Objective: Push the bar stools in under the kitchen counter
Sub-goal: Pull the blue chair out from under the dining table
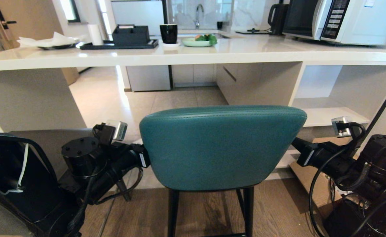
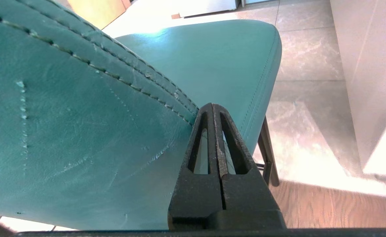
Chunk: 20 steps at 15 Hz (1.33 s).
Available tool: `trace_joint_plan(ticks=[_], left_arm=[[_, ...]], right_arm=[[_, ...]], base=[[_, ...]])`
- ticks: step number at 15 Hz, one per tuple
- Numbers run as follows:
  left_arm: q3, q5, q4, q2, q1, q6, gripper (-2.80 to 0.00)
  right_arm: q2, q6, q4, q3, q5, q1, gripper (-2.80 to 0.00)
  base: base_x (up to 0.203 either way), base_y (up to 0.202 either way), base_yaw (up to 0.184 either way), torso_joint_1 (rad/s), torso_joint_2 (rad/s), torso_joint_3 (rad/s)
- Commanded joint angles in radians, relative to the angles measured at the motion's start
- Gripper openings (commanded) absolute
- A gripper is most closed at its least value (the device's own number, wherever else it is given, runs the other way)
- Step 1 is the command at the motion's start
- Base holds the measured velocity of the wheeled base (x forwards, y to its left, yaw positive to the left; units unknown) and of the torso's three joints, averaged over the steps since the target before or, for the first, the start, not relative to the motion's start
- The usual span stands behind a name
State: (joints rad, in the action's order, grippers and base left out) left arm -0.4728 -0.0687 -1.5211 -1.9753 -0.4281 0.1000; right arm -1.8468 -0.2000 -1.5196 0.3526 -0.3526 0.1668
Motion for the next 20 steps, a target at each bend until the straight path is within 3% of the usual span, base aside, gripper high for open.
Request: trace_joint_plan(ticks=[1, 6, 11, 13, 15, 17, 20], left_arm=[[0.0, 0.0, -0.009, 0.004, 0.0, 0.0, -2.8], [0.002, 0.01, -0.009, 0.003, -0.012, 0.0, -2.8], [0.024, 0.013, -0.009, 0.019, 0.0, 0.0, -2.8], [0.05, 0.016, -0.009, 0.043, 0.053, 0.0, -2.8], [0.059, 0.014, -0.009, 0.067, 0.141, 0.001, -2.8], [0.081, -0.001, -0.009, 0.103, 0.212, 0.004, -2.8], [0.099, -0.001, -0.009, 0.109, 0.188, 0.002, -2.8]], right_arm=[[0.004, -0.001, -0.01, 0.0, -0.002, 0.0, -2.8], [0.001, -0.002, -0.01, -0.003, -0.002, -0.002, -2.8], [0.004, -0.006, -0.01, 0.0, 0.001, -0.014, -2.8], [0.007, -0.006, -0.01, 0.006, 0.021, -0.061, -2.8], [0.01, -0.008, -0.01, 0.036, 0.019, -0.166, -2.8], [0.012, -0.01, -0.01, 0.035, -0.033, -0.237, -2.8], [0.035, -0.008, -0.01, -0.005, -0.043, -0.214, -2.8]], base=[[-0.196, 0.0, 0.001, 0.002, 0.01, 0.0], [-0.17, 0.0, -0.002, 0.002, 0.0, 0.002], [0.0, 0.0, 0.0, 0.0, 0.0, 0.0], [0.0, 0.0, 0.0, 0.0, 0.0, 0.0], [0.0, 0.0, 0.0, 0.0, 0.0, 0.0], [0.0, 0.0, 0.0, 0.0, 0.0, 0.0], [0.0, 0.0, 0.0, 0.0, 0.0, 0.0]])
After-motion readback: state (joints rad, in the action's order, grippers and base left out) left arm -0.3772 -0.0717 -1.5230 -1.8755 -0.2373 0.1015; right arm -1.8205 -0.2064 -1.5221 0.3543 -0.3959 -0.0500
